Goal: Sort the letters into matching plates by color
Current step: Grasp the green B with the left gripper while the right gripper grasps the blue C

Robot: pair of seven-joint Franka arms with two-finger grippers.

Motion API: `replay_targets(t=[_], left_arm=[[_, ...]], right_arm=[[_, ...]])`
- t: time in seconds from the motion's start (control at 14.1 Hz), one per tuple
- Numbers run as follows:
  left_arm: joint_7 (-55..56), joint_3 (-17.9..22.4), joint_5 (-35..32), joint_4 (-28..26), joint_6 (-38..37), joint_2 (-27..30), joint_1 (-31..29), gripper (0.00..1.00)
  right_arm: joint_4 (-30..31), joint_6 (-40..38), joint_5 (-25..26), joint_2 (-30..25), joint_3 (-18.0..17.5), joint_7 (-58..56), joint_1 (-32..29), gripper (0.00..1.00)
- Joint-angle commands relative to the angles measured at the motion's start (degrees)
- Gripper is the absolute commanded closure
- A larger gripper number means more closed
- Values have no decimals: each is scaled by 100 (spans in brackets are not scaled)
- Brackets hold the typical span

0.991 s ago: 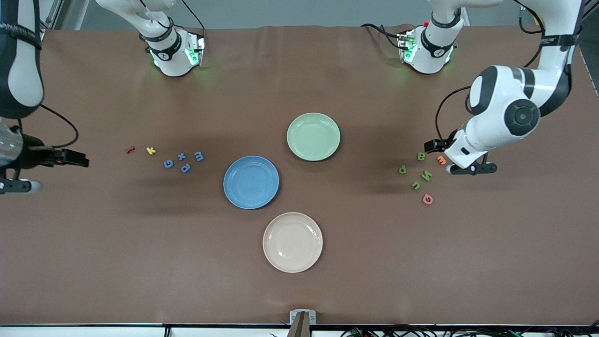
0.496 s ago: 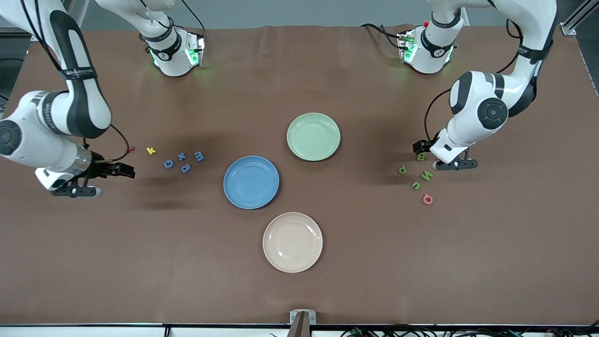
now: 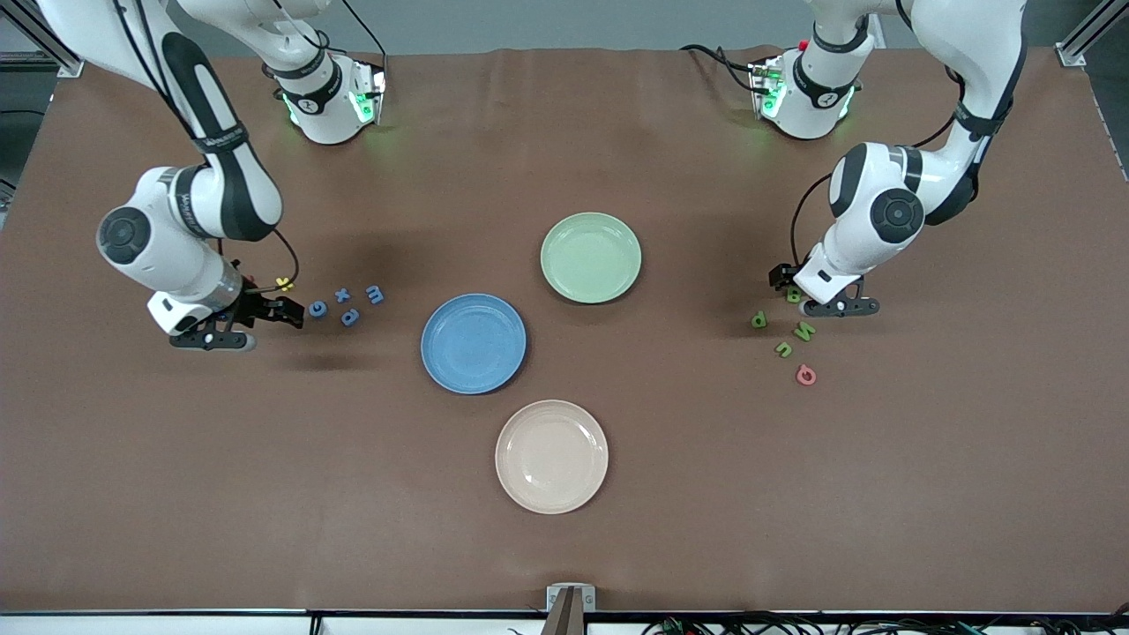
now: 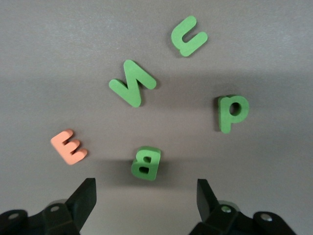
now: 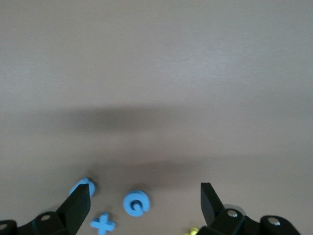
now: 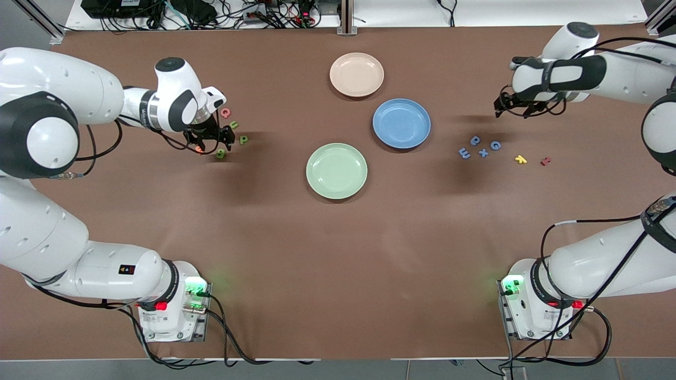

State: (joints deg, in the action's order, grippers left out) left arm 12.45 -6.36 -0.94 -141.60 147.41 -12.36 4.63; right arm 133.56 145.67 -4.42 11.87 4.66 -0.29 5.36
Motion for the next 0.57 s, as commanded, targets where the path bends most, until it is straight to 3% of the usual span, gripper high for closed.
replay_targets(t=[0.0,0.28,0.5], left_arm=[[100,-23,-117,-70,463,-258,-33,12],[91,-15,-126,-70,640,-390,-50,27],[91,-15,-126,-70,640,-399,-59,47]], right_arm=[[293,373,-120,-54,26,152,158,0],[715,1041,-120,104,26,152,176,0],[996,1209,-120,105,26,152,176,0]])
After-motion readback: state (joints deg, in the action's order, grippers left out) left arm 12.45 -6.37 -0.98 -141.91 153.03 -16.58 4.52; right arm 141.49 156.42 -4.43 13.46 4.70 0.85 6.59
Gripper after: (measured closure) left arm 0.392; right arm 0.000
